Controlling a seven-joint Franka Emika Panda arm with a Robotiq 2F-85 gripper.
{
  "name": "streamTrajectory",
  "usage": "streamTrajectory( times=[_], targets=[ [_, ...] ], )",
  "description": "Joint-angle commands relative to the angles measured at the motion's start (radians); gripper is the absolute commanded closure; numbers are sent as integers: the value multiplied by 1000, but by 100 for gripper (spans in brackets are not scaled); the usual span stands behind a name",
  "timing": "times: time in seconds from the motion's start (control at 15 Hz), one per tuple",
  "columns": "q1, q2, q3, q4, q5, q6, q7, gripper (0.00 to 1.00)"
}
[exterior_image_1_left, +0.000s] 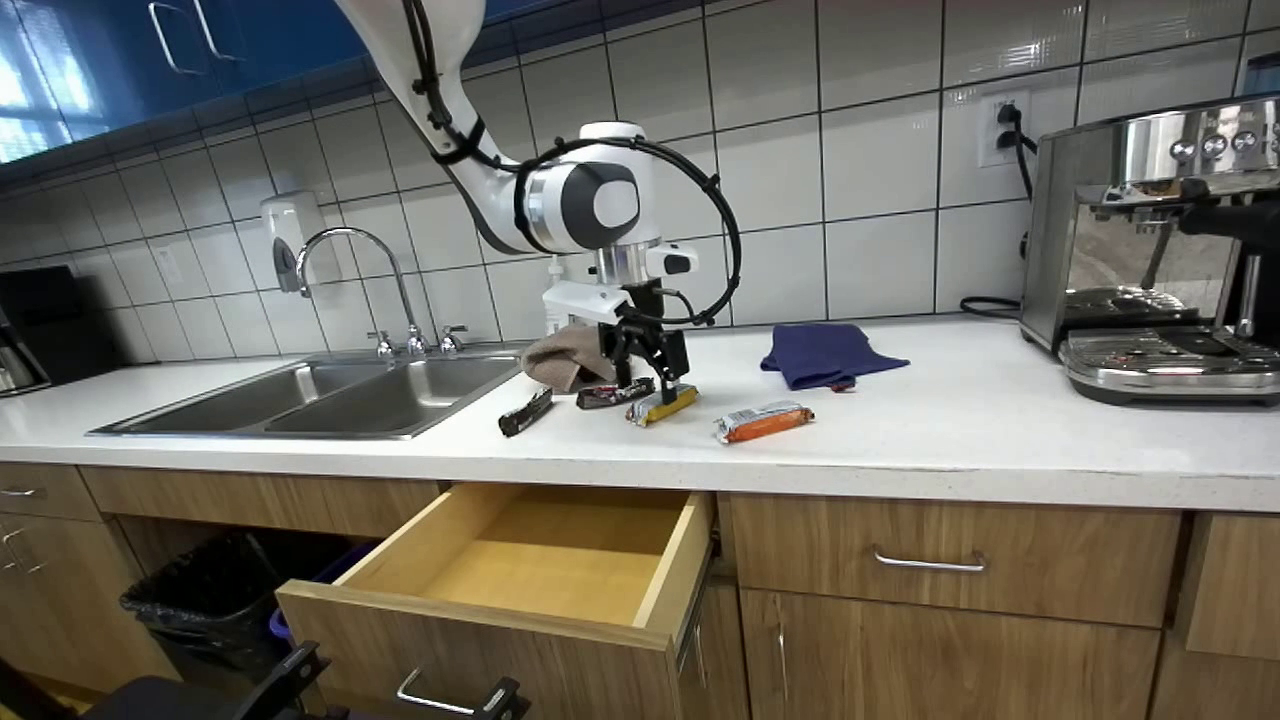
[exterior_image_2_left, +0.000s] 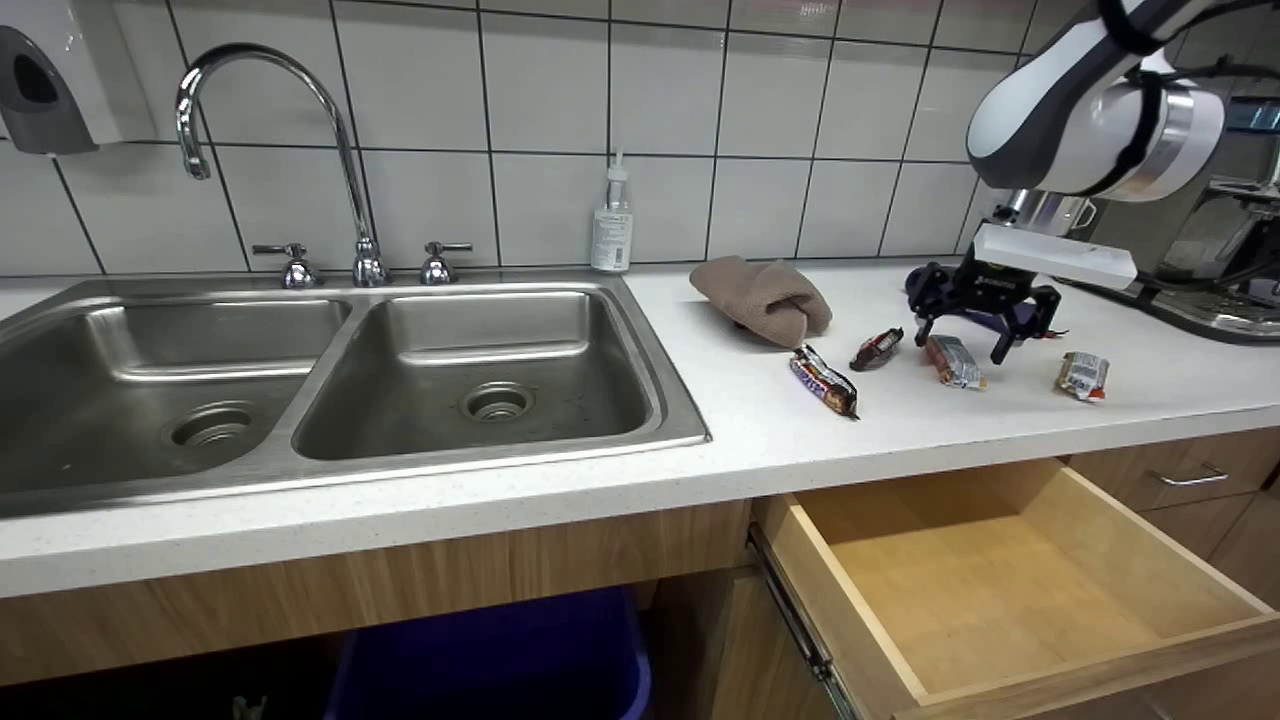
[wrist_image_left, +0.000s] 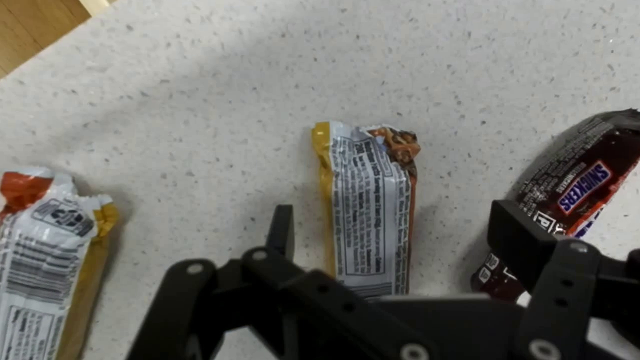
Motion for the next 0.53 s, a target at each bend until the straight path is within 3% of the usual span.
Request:
streamTrajectory(
  times=[0.0,0.33,0.47],
  targets=[
    [-14,34,3,62,-11,-54,32,0],
    [-17,57,2,90,-10,-68,35,0],
    [-20,63,4,99,-10,-74,31,26]
  ],
)
